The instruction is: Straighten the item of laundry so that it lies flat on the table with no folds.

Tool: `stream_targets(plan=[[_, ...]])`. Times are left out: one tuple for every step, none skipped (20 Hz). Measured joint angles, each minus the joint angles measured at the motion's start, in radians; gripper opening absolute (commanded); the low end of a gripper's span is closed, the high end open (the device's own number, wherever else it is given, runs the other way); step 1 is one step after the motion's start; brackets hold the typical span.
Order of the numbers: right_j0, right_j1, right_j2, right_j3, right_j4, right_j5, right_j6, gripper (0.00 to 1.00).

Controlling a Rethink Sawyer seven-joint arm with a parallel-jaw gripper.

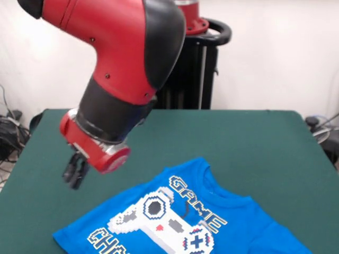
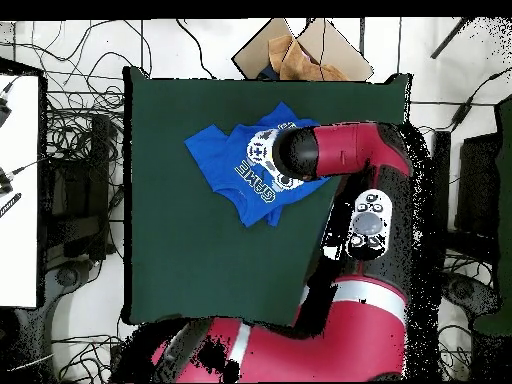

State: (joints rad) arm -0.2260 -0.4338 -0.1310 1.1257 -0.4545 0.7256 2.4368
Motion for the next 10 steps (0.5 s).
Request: stream_targets(plan=[[-0.012, -0.013, 0.023, 0.016, 0.023, 0.006, 0.000, 0.00], [-0.032, -0.029, 0.054, 0.042, 0.052, 0.009, 0.000, 0.00], [-0.048, -0.040, 0.079, 0.064, 0.073, 0.010, 0.000, 0.00], [-0.053, -0.043, 0.088, 0.072, 0.080, 0.010, 0.000, 0.00], [-0.072, -0.054, 0.116, 0.099, 0.100, 0.010, 0.000, 0.00], [-0.086, -0.060, 0.136, 0.119, 0.111, 0.009, 0.000, 0.00], [-0.093, -0.062, 0.146, 0.130, 0.116, 0.010, 0.000, 0.00], [-0.108, -0.066, 0.169, 0.155, 0.125, 0.010, 0.000, 0.00], [-0.116, -0.067, 0.180, 0.169, 0.126, 0.010, 0.000, 0.00], [-0.125, -0.067, 0.196, 0.188, 0.127, 0.010, 0.000, 0.00]])
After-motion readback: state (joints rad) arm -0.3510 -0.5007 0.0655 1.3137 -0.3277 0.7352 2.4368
